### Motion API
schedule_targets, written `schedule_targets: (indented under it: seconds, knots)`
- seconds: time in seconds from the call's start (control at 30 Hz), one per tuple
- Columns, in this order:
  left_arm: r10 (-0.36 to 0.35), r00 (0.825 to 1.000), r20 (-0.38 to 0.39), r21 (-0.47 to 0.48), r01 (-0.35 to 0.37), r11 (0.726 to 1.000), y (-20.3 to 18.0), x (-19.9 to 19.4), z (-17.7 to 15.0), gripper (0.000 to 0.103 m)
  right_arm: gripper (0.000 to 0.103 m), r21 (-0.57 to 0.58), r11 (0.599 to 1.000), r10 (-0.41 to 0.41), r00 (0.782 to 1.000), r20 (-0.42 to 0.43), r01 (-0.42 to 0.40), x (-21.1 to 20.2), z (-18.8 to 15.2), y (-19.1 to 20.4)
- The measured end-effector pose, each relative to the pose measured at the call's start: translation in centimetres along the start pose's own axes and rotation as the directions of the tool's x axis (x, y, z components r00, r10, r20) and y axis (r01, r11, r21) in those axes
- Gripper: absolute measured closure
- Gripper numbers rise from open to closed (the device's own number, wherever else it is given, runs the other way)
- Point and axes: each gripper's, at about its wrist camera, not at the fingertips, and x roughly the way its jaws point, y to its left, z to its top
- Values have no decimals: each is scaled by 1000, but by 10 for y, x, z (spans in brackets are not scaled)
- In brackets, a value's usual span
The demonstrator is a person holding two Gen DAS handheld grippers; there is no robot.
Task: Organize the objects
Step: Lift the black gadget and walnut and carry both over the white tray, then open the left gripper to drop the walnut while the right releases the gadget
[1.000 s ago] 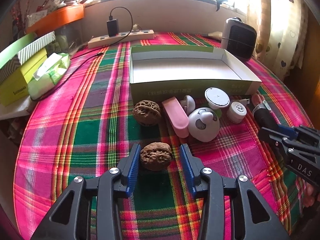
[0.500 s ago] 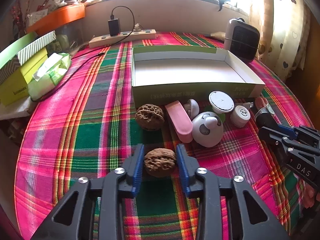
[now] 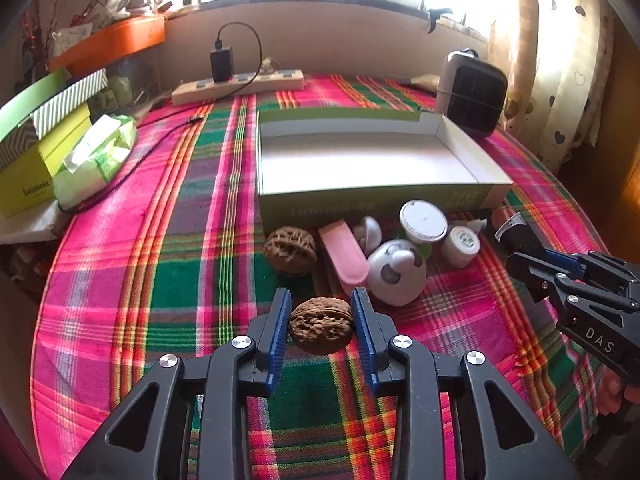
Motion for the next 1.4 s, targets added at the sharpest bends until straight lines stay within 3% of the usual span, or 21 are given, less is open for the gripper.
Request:
schedule_targets:
  seconds: [0.53, 1.03, 1.4]
  knots:
    - [-71, 996, 56, 18, 70, 997, -3, -4, 53, 74, 78, -28, 999, 41, 999, 35, -40, -2, 44, 7]
    - [-79, 997, 10, 25, 78, 997, 2, 51, 110, 74, 78, -26, 998, 53, 998, -17, -53, 46, 94, 3]
    - [-70, 997, -32, 12, 71, 997, 11, 93, 133, 74, 78, -10, 999, 31, 997, -73, -32, 92, 122, -3]
